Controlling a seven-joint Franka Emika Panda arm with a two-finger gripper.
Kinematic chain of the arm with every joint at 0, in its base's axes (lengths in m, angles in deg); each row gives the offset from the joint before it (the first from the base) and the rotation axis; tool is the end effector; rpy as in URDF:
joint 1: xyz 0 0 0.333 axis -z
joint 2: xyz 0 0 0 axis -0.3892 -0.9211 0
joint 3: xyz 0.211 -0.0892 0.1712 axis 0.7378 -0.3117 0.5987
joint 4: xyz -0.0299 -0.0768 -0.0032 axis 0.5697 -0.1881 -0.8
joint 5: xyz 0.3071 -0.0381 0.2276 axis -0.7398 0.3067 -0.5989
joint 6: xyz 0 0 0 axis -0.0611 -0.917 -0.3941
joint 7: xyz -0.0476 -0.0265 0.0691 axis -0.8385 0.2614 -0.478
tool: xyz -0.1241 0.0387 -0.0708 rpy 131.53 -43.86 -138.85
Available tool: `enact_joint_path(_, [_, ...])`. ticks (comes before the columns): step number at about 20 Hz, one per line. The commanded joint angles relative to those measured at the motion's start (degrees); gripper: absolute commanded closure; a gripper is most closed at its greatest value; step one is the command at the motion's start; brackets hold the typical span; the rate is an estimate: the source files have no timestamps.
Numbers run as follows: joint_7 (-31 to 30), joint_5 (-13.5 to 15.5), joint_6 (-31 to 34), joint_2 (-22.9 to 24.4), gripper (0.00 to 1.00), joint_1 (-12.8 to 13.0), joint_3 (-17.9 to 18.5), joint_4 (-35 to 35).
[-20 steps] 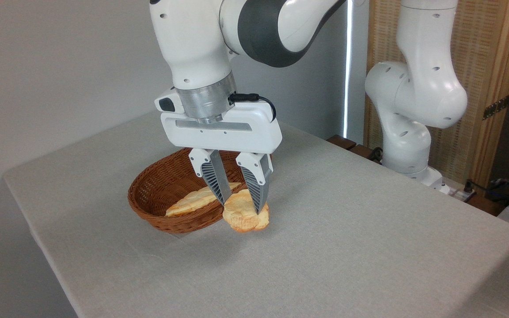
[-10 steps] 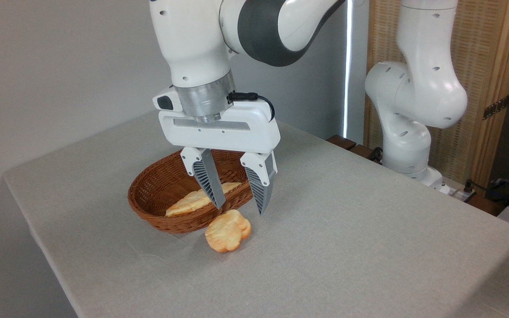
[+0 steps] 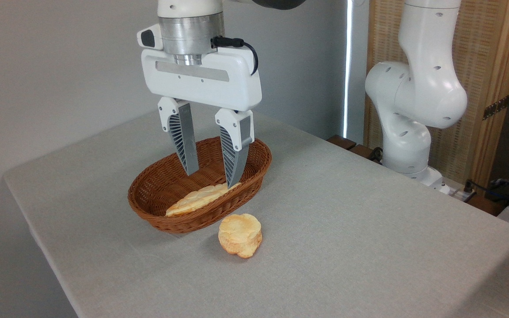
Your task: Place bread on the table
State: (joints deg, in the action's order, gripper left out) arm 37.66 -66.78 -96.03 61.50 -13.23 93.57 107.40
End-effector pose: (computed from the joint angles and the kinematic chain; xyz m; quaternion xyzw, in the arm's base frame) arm 0.5280 -0.0207 0.5145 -0.9629 0.2628 -0.0507 0.0345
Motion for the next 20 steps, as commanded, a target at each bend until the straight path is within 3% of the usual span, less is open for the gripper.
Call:
enact_joint_path(1, [5.7, -0.1, 1.8, 1.1, 0.0, 0.3, 0.2, -0.5])
enact_joint_path(4, [13.5, 0.2, 4.4, 2.3, 0.0, 0.3, 0.3, -0.5])
enact_joint_path(6, [16.4, 2.1, 6.3, 2.3, 0.0, 0.3, 0.3, -0.4])
enact_joint_path(10, [16.4, 2.8, 6.3, 1.9, 0.0, 0.5, 0.5, -0.5])
enact_joint_path(13, [16.5, 7.7, 5.9, 1.7, 0.0, 0.2, 0.9, -0.5])
enact_joint_path(20, [16.6, 7.6, 6.1, 1.6, 0.0, 0.2, 1.0, -0.4])
